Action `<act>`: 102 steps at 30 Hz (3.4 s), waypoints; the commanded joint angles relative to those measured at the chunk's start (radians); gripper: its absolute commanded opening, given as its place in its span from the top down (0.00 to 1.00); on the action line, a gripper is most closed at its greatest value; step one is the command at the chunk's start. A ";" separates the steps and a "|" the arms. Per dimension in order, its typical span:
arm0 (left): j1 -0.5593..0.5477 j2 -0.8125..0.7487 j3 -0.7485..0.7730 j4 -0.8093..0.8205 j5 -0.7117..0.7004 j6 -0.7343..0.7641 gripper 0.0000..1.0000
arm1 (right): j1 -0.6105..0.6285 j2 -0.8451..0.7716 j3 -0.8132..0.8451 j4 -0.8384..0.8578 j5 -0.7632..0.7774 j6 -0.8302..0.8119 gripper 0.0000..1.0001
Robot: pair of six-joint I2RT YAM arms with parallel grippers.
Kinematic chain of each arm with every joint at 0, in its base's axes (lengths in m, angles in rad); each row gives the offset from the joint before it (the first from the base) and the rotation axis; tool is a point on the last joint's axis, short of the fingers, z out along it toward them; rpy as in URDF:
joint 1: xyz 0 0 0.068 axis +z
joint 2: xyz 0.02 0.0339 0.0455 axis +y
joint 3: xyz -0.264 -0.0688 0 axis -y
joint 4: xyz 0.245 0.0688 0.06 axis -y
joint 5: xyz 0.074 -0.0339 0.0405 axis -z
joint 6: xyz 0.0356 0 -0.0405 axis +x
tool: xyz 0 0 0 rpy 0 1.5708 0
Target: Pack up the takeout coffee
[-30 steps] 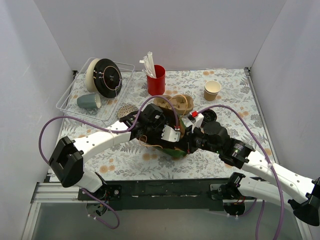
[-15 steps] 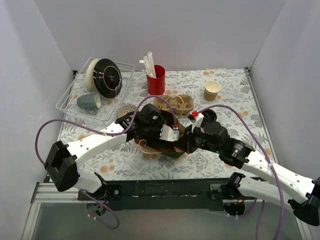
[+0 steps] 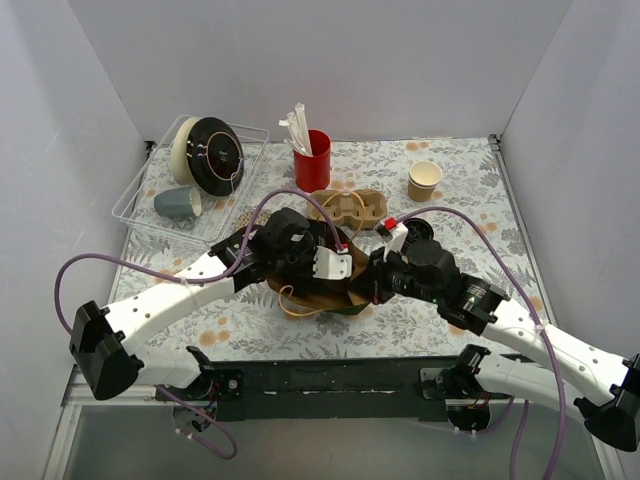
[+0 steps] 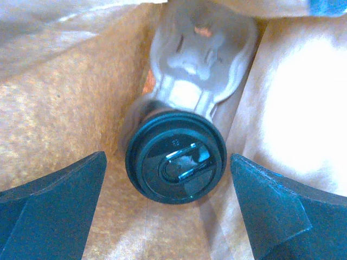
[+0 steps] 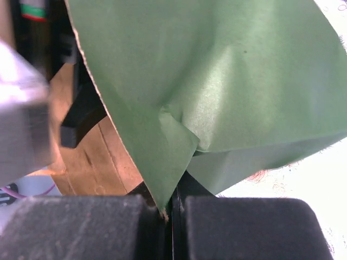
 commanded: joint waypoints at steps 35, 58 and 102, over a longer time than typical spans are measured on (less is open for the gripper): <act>-0.004 -0.182 0.143 0.008 -0.114 -0.598 0.02 | -0.044 0.169 0.422 -0.435 -0.068 0.117 0.99; -0.006 -0.254 0.171 0.022 -0.052 -0.633 0.33 | -0.044 0.207 0.474 -0.517 -0.053 0.091 0.99; -0.004 -0.260 0.330 -0.044 -0.747 -1.090 0.02 | -0.047 0.189 0.751 -0.757 0.196 0.155 0.41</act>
